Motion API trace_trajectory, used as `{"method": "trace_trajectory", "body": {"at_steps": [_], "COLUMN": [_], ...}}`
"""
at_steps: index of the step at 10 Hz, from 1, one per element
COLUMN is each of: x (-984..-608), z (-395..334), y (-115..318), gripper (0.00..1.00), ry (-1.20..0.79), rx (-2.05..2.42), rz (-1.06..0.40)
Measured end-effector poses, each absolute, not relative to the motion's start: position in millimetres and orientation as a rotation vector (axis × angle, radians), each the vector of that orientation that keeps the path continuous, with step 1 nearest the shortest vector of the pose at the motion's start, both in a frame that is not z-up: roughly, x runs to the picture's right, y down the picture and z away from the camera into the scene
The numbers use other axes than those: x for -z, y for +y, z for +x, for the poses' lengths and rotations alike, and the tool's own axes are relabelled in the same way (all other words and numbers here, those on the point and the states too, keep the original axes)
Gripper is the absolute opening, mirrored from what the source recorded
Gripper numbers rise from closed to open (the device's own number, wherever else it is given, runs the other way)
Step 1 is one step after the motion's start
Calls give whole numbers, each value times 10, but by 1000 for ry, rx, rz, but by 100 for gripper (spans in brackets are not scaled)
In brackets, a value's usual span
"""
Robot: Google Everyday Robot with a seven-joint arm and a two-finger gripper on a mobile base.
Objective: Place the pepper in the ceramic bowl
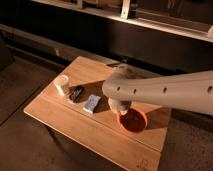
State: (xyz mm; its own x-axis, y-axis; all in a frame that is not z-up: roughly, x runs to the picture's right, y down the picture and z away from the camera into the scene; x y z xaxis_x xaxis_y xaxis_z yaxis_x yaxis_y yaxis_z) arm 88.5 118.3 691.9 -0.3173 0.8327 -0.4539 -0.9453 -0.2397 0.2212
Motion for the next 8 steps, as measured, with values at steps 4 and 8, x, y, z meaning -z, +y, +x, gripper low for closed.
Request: {"method": "trace_trajectory", "body": {"at_steps": [4,8], "x": [-6890,-6999], "z": [1279,1591], "y": [1410,1440], "gripper": [0,0], "ry": [582,613], "rx": [-1899,-1919], "rz": [-300,-303]}}
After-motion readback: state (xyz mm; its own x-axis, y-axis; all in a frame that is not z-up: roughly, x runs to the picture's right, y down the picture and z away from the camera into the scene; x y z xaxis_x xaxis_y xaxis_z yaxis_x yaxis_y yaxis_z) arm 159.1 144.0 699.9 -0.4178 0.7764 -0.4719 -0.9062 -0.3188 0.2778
